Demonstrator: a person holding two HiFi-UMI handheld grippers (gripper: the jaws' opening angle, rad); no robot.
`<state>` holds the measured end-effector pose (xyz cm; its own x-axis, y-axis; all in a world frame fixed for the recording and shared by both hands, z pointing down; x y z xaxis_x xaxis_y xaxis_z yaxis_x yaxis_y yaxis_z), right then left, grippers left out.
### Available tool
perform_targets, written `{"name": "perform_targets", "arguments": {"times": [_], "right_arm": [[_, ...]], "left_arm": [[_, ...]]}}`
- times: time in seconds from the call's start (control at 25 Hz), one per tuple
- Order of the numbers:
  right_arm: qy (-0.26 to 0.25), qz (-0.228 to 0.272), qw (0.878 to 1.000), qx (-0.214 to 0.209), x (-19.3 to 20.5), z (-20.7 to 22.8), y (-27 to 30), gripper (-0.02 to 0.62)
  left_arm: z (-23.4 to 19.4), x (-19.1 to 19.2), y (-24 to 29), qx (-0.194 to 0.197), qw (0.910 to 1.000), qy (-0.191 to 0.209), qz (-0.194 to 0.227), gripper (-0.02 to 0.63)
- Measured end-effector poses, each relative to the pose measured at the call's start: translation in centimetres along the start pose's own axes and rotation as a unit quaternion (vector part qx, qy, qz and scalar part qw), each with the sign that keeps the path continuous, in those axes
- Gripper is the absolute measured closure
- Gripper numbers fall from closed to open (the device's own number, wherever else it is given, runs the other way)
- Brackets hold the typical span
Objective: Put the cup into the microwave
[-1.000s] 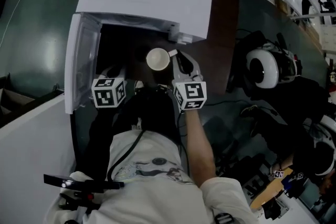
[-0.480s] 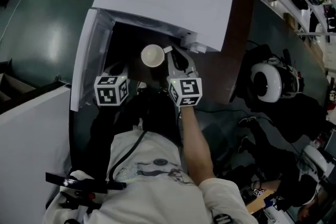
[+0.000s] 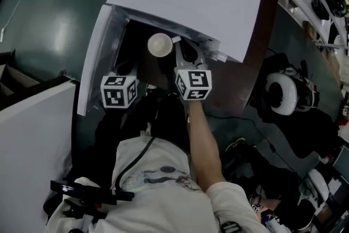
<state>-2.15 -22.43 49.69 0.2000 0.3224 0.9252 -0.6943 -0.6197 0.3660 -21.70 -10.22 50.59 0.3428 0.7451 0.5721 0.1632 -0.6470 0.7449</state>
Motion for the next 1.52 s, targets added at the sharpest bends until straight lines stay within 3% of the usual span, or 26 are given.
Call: {"name": "perform_targets", "arguments": {"times": [0.84, 1.52], "right_arm": [[0.014, 0.011, 0.999, 0.044, -0.1, 2.7, 7.7, 0.565], [0.072, 0.030, 0.986, 0.148, 0.8, 4.7, 10.4, 0.563]], "left_arm": [[-1.5, 0.4, 1.6, -0.005, 0.9997, 0.006, -0.025, 0.606], [-2.4, 2.9, 1.6, -0.012, 0.9986, 0.004, -0.052, 0.606]]}}
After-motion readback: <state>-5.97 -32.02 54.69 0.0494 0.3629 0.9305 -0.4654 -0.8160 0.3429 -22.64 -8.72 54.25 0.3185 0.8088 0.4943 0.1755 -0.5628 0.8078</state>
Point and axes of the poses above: the fingertips, and each gripper's own axes: y forward along the fingers, z to its right, x out of its underside, the point moved 10 cm from there along -y, backward along the fingers, and after that the axes turned 5 degrees about -y, right-handed, at the moved point
